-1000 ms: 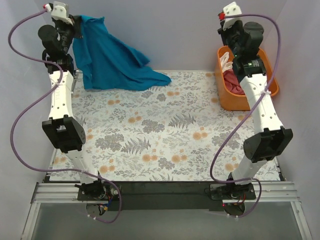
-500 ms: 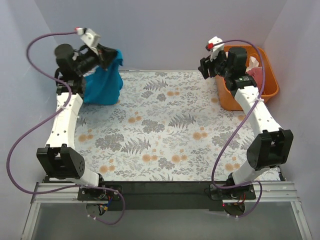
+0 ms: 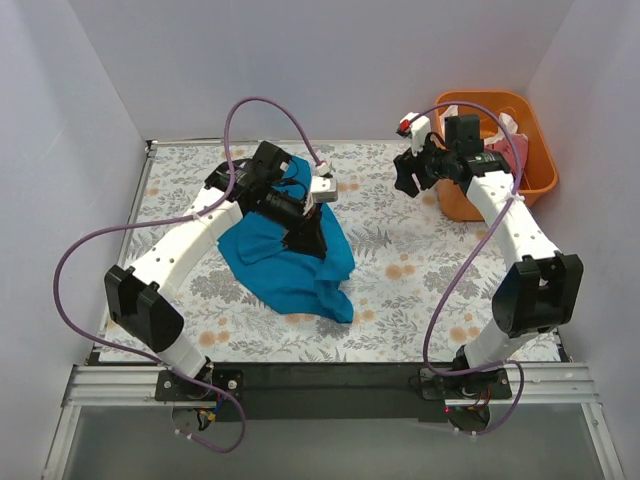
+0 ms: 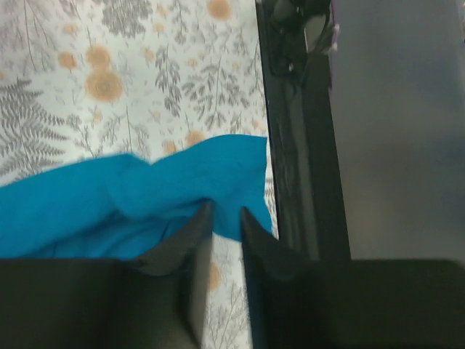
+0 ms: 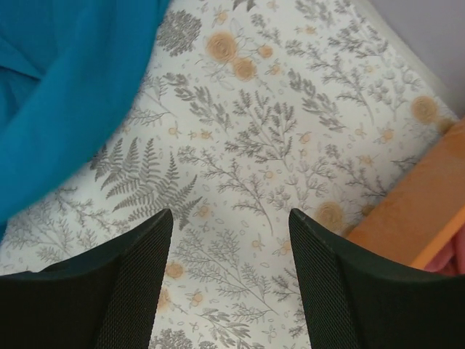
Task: Fold and stack the t-shirts
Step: Flatten the tshirt out
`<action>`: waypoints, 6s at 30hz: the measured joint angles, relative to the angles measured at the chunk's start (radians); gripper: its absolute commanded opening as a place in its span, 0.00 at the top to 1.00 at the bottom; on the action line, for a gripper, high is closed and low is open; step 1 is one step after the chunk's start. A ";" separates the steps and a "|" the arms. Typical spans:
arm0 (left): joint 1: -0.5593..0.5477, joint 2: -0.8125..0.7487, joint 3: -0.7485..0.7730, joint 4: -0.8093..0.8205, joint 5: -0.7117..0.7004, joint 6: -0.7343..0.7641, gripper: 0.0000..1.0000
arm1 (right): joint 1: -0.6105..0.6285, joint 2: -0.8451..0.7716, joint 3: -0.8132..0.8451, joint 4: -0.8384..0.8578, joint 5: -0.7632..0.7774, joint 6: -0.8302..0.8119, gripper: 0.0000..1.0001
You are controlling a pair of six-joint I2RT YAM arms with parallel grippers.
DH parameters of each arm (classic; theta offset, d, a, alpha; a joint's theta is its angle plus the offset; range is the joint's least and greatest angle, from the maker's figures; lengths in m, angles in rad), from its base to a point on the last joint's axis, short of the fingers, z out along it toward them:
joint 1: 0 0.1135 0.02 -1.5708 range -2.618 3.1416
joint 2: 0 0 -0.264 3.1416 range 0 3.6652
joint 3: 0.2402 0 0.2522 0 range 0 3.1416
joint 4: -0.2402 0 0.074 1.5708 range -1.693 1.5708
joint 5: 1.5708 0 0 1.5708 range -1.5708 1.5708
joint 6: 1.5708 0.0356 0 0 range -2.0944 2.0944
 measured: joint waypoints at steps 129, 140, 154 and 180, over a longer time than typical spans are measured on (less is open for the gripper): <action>0.858 0.726 0.277 0.340 -0.752 -0.407 0.77 | 0.339 -0.047 -0.555 -0.517 0.206 -0.333 0.36; 0.856 0.699 0.291 0.285 -0.650 -0.443 0.42 | 0.106 0.434 0.442 -0.525 -0.012 -0.217 0.39; 0.855 0.695 0.283 0.279 -0.633 -0.488 0.41 | 0.095 0.794 0.663 -0.187 0.092 0.039 0.36; 0.813 0.652 0.161 0.381 -0.723 -0.471 0.29 | 0.095 0.820 0.520 -0.004 0.124 0.111 0.99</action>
